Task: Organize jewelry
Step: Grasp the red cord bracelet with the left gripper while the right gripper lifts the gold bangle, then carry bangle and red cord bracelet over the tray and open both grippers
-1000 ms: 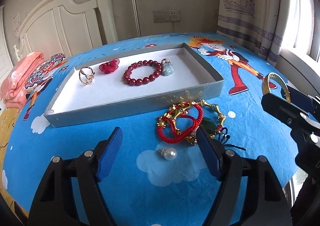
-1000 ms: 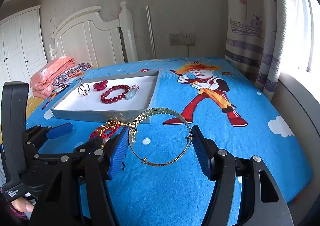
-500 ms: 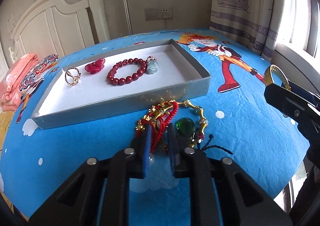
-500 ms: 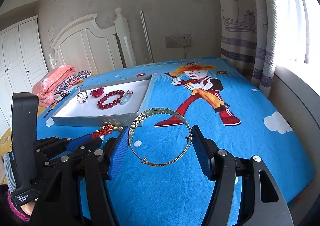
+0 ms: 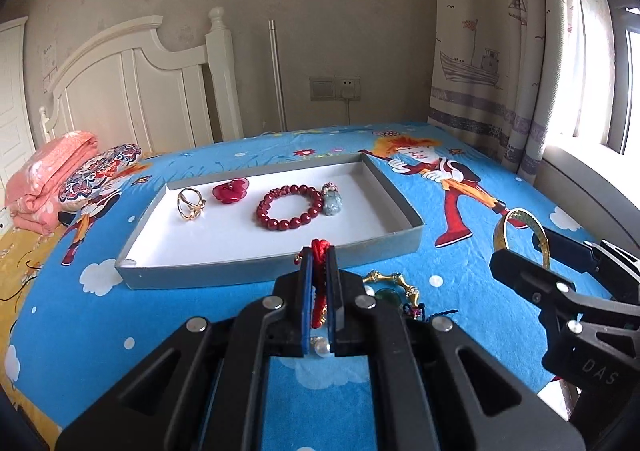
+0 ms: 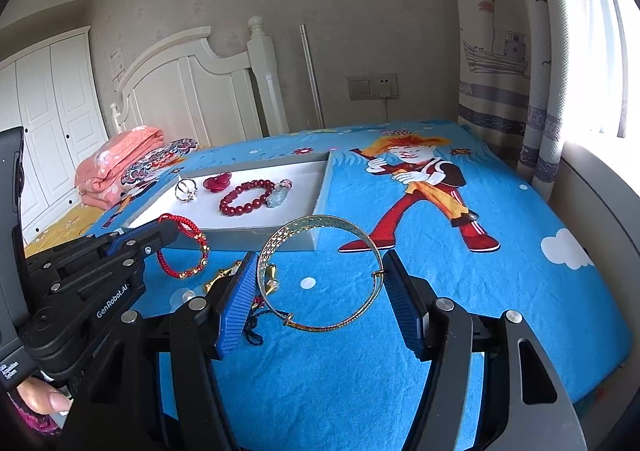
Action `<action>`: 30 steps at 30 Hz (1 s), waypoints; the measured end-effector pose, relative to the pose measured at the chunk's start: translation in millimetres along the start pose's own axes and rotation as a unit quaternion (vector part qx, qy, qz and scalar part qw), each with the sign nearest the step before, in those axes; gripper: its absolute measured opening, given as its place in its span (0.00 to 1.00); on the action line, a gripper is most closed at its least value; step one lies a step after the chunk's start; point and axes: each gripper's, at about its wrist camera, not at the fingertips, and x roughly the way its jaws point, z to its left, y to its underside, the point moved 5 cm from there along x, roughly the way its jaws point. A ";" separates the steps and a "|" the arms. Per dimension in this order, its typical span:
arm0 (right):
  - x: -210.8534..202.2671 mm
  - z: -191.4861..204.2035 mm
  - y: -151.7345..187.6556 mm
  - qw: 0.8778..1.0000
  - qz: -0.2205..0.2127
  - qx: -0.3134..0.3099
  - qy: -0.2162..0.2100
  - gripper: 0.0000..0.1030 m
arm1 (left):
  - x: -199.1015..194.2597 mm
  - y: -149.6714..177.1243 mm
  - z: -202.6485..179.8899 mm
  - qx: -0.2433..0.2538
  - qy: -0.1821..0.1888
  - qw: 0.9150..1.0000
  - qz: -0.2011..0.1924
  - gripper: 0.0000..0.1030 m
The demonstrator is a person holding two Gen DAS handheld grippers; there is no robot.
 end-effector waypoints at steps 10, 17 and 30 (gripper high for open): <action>-1.5 22.9 2.3 1.000 0.005 -0.023 -0.009 0.58 | -16.0 0.8 27.4 -0.025 -0.012 1.000 -0.012 0.06; -2.2 36.6 4.3 0.999 0.010 -0.039 -0.009 0.58 | -21.0 14.1 42.6 -0.035 -0.024 0.999 -0.009 0.06; 11.5 87.5 0.4 0.996 0.009 -0.086 -0.009 0.58 | -29.0 28.6 89.6 -0.065 -0.057 0.996 -0.014 0.06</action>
